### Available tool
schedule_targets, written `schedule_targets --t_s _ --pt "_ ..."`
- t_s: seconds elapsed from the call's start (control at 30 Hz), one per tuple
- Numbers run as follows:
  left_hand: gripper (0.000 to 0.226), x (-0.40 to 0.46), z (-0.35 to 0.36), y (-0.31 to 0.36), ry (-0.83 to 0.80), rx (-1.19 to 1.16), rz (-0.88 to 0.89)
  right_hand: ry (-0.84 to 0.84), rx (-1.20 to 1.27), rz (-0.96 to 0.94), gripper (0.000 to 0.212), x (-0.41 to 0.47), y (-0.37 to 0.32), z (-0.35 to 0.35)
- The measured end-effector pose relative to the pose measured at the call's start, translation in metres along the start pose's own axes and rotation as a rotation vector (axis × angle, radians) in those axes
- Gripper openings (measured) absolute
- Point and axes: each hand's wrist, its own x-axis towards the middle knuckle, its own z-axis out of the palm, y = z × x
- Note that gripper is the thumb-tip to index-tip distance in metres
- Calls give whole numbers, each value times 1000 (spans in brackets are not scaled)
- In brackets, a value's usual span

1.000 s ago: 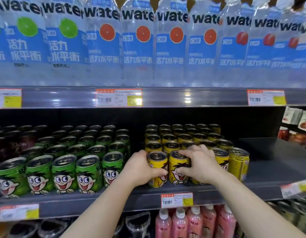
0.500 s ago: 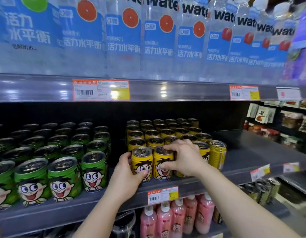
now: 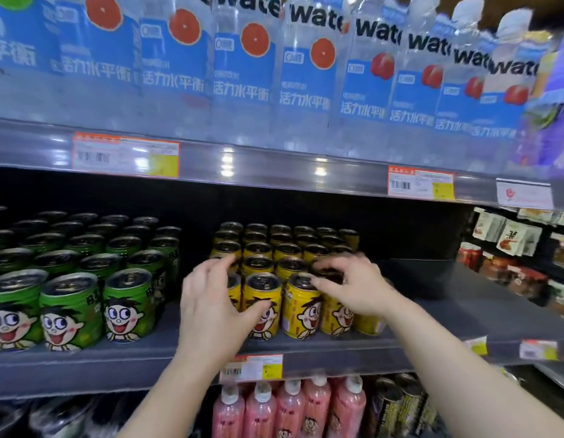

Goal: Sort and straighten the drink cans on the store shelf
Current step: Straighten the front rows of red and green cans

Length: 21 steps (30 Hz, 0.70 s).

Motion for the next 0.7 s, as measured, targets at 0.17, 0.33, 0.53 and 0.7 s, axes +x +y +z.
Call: schedule_targets --t_s 0.17,0.33,0.53,0.7 --pt "79 9 33 45 -53 334 240 -26 69 -75 48 2 25 -13" --pt "82 23 47 80 -310 562 169 -127 -31 -48 54 0 55 -23" --pt "77 38 41 70 -516 478 74 -52 56 -63 58 -1 55 -13" --pt "78 37 43 68 -532 448 56 24 64 -39 64 -3 62 -12"
